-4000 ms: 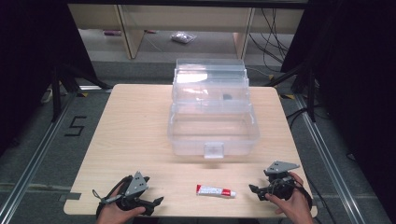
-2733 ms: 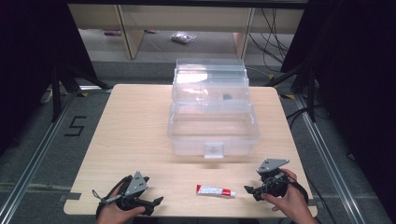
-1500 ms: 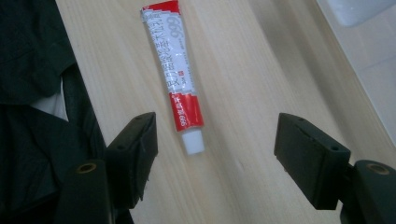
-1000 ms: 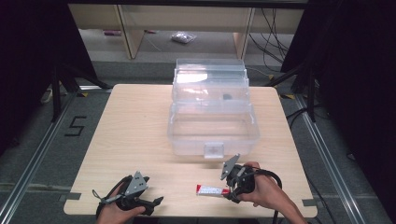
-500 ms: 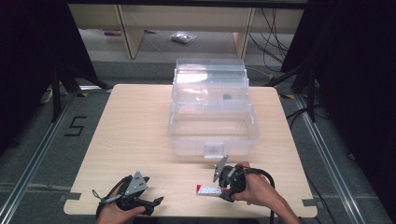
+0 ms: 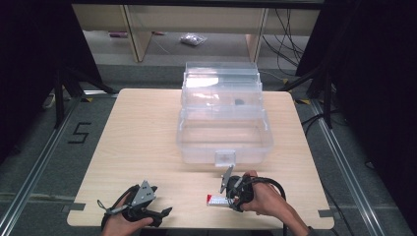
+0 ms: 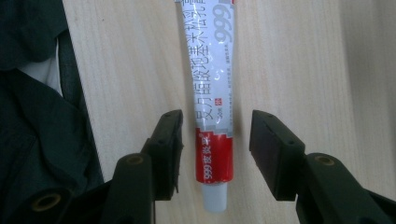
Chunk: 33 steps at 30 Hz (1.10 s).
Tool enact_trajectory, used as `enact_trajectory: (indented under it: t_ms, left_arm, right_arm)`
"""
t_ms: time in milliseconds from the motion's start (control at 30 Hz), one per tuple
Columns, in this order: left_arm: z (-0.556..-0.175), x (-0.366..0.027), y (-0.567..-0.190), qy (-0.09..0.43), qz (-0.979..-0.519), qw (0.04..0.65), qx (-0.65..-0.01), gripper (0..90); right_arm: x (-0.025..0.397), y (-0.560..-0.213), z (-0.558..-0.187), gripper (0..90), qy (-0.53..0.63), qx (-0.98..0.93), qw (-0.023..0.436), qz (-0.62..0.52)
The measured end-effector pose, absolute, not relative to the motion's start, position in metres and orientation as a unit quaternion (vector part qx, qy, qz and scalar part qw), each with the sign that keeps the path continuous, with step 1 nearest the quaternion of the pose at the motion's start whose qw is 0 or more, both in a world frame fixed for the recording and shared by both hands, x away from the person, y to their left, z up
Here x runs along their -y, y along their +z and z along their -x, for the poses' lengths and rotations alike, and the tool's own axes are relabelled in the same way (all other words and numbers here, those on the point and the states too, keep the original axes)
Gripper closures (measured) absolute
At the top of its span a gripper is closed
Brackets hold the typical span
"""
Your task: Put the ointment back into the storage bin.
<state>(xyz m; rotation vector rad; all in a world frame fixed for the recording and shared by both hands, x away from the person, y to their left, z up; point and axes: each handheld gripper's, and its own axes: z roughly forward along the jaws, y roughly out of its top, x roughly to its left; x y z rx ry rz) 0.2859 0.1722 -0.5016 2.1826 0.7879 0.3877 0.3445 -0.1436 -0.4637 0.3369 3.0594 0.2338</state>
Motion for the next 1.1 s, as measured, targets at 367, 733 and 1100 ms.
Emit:
enact_trajectory:
  t_ms: [367, 733, 1100]
  left_arm:
    - [-0.285, -0.171, -0.502, 0.15, -0.854, 0.386, -0.316, 15.2]
    - [-0.285, -0.171, -0.502, 0.149, -0.855, 0.388, -0.312, 15.1]
    - [-0.285, -0.172, -0.502, 0.15, -0.854, 0.386, -0.315, 15.1]
  right_arm:
    - [0.139, -0.469, -0.345, 60.3, 0.058, -0.993, 0.027, -0.097]
    - [0.137, -0.473, -0.349, 64.2, 0.064, -0.996, 0.028, -0.064]
    - [0.134, -0.474, -0.345, 70.5, 0.045, -0.994, 0.017, -0.095]
